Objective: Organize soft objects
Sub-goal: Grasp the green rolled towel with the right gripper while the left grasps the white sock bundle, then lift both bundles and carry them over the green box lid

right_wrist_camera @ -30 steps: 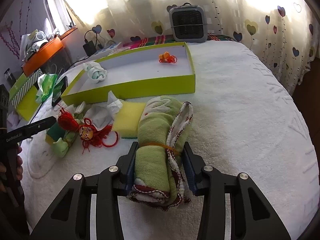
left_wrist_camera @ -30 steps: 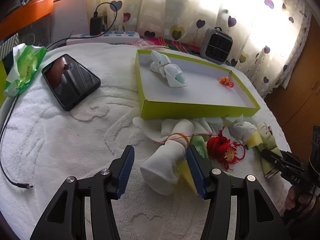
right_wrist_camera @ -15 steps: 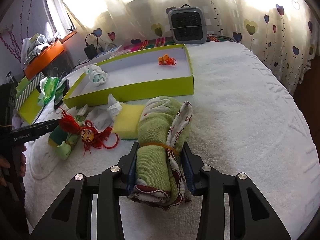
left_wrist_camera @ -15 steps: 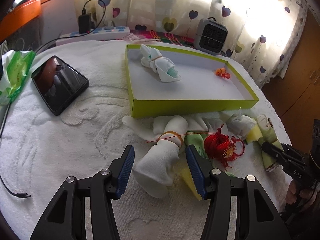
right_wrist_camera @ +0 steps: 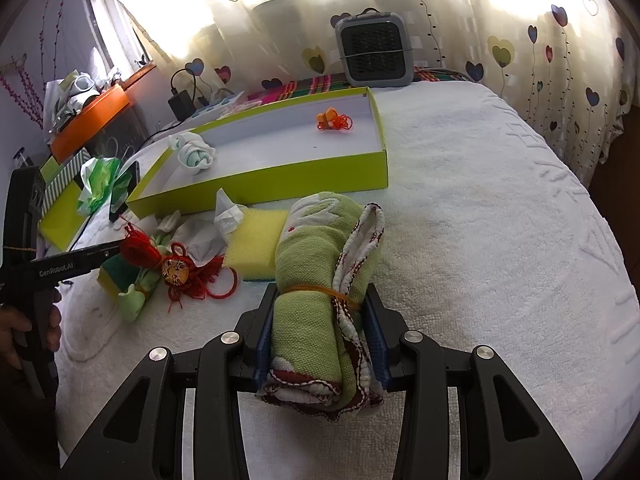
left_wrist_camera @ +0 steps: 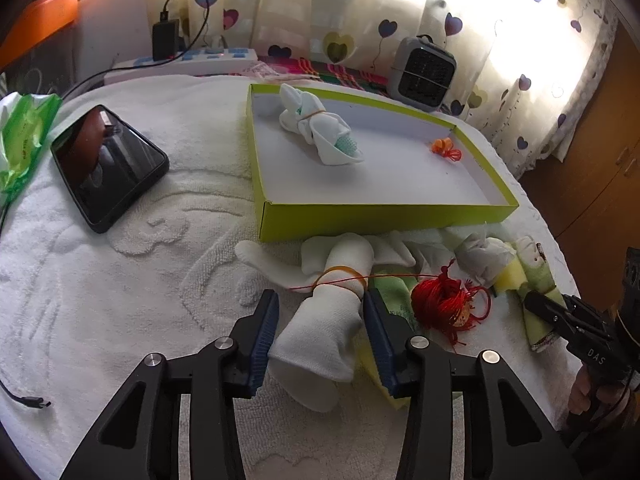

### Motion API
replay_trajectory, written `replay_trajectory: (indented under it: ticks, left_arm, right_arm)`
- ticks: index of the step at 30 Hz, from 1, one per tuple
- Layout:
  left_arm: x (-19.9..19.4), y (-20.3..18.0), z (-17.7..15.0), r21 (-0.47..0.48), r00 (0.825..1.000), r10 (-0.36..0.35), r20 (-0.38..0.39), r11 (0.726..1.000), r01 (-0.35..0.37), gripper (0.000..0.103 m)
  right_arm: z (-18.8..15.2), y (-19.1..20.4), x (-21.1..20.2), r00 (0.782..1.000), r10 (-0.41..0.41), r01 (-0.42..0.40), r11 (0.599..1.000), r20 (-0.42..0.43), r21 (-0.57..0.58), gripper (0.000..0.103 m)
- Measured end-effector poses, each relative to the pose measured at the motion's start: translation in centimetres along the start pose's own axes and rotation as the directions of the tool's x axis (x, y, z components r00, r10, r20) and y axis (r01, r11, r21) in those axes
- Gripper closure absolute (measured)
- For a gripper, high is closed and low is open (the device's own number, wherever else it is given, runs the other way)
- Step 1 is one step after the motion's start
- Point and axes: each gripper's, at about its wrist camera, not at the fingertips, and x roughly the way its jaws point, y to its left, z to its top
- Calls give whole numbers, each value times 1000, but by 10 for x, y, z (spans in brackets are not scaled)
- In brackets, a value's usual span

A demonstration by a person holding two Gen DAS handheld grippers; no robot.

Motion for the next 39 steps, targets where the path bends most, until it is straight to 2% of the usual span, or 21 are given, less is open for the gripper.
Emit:
replay_trajectory:
  ticks: [4,7,17,28,39]
  left_arm:
    - [-3,0,-3,-9,1000,-21,10,1000,21,73]
    - [-6,0,-5,-21,1000,-24,20,999,25,75]
    - [-21,9,-10,-67,998,-20,60,997,24,76]
    - [-29,25,-19,-104,997,48,66,994,-41,76]
    - [-44,35,-20,-130,992,72,101,990,-59,76]
  right_arm:
    - [0,-1,0,1000,0,0,1000,1,0,62]
    - [0,0,0,1000,1,-1,1000,0,1,62]
    - [0,0,0,1000,-1,1,1000,2,0,62]
    - [0,-3,-8,999,-27,27,1000,26,8,62]
    - [1,-6,-13,998,-41,40,999,43,15,62]
